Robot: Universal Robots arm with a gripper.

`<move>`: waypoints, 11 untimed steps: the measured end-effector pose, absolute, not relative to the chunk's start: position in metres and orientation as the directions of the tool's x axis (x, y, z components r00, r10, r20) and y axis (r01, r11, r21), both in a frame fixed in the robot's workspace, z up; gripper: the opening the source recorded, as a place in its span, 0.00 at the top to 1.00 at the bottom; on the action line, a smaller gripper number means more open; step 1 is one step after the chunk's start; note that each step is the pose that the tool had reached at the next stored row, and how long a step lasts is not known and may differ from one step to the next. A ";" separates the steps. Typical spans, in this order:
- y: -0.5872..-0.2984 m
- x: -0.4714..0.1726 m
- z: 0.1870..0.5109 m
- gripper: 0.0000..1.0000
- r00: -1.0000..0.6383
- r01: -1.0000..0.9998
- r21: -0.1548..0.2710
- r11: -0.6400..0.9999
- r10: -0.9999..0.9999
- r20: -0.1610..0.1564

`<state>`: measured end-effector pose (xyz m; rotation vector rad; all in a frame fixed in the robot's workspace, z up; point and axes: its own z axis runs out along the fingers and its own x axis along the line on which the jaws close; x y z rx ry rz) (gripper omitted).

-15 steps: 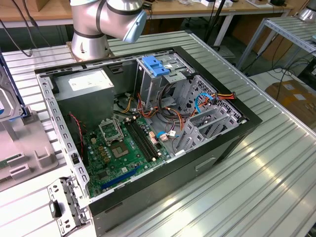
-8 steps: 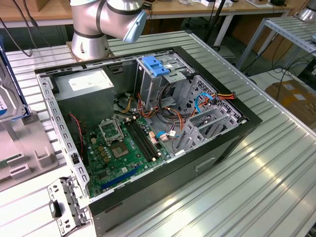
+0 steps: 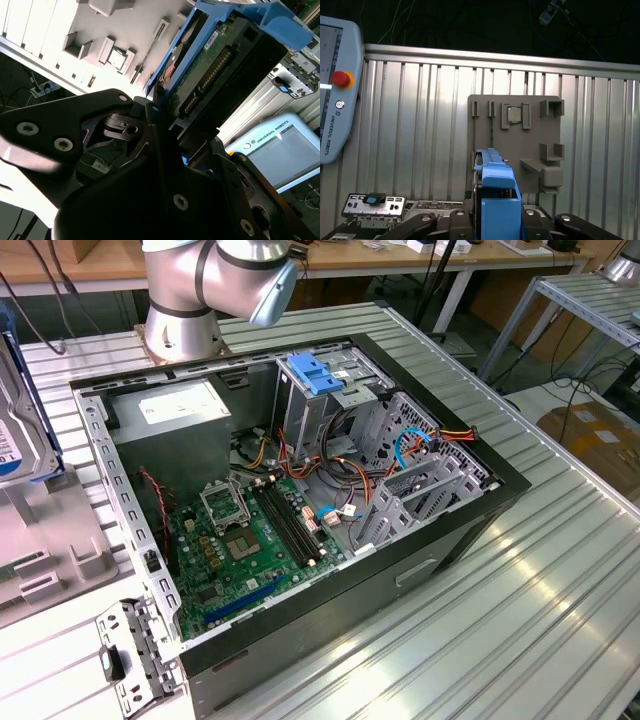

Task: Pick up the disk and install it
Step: 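Pick up the disk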

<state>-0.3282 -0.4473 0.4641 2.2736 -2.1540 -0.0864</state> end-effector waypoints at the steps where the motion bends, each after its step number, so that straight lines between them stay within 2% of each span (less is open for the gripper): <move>1: -0.447 -0.328 0.464 0.63 0.053 -0.998 0.044 -0.055 -0.998 -0.034; 11: -0.448 -0.322 0.464 0.63 0.053 -0.998 0.044 -0.055 -0.998 -0.034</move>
